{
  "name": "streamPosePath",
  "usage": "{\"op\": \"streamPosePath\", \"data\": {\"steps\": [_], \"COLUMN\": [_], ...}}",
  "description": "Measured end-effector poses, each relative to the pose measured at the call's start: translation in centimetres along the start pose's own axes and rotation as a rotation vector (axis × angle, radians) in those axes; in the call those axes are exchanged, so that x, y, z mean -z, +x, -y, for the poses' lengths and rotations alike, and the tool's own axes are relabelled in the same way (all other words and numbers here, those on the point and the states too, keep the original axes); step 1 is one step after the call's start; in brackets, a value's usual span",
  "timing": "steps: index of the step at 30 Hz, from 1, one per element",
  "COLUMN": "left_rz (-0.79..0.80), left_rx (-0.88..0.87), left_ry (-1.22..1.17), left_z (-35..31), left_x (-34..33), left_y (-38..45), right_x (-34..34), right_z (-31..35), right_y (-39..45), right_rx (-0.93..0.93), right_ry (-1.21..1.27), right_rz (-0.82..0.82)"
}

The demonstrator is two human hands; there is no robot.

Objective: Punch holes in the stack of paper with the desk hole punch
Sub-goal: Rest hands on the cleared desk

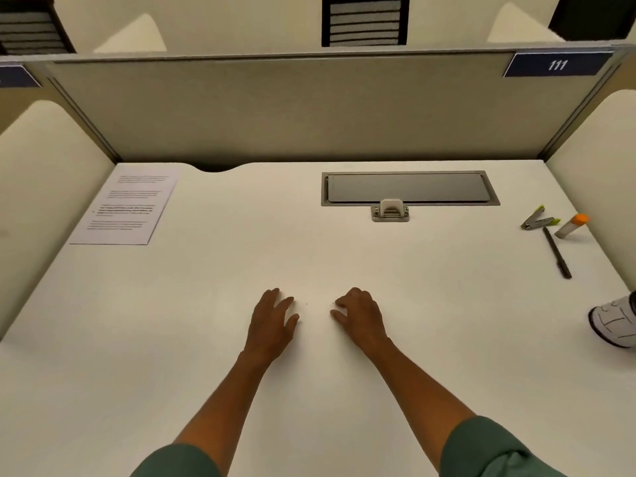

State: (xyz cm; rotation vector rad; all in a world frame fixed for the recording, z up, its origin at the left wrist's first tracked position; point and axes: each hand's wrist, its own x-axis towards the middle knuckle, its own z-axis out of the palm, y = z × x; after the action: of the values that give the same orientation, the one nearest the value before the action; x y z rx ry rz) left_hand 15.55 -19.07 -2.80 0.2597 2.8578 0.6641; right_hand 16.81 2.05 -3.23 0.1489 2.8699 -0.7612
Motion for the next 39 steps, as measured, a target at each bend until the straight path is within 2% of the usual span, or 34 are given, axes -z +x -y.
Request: {"op": "streamPosePath", "data": {"steps": [7,19,30,37,39], "left_rz": [-0.056,-0.146,-0.112,-0.101,-0.077], "left_rx": [-0.020,-0.057,-0.129,-0.214,-0.214], "left_ry": [-0.052,-0.139,-0.061,0.077,0.028], "left_z": [-0.6,-0.7,-1.9,-1.7,-1.7], "left_x": [-0.8,-0.5,-1.0,-1.7,-1.7], "left_y": [0.9,3.0,4.6,4.3,4.4], "right_x": [-0.5,-0.7,-1.5,-1.9,-2.0], "right_z": [1.2,3.3,3.2,3.5,3.3], "right_y": [0.3,0.9,0.8,0.3,0.6], "right_rx": [-0.048,-0.129,-0.065,-0.035,-0.059], "right_ry": [-0.034,-0.176,-0.234,-0.367,-0.347], "right_rz": [-0.111,-0.103,-0.157,-0.225,-0.200]}}
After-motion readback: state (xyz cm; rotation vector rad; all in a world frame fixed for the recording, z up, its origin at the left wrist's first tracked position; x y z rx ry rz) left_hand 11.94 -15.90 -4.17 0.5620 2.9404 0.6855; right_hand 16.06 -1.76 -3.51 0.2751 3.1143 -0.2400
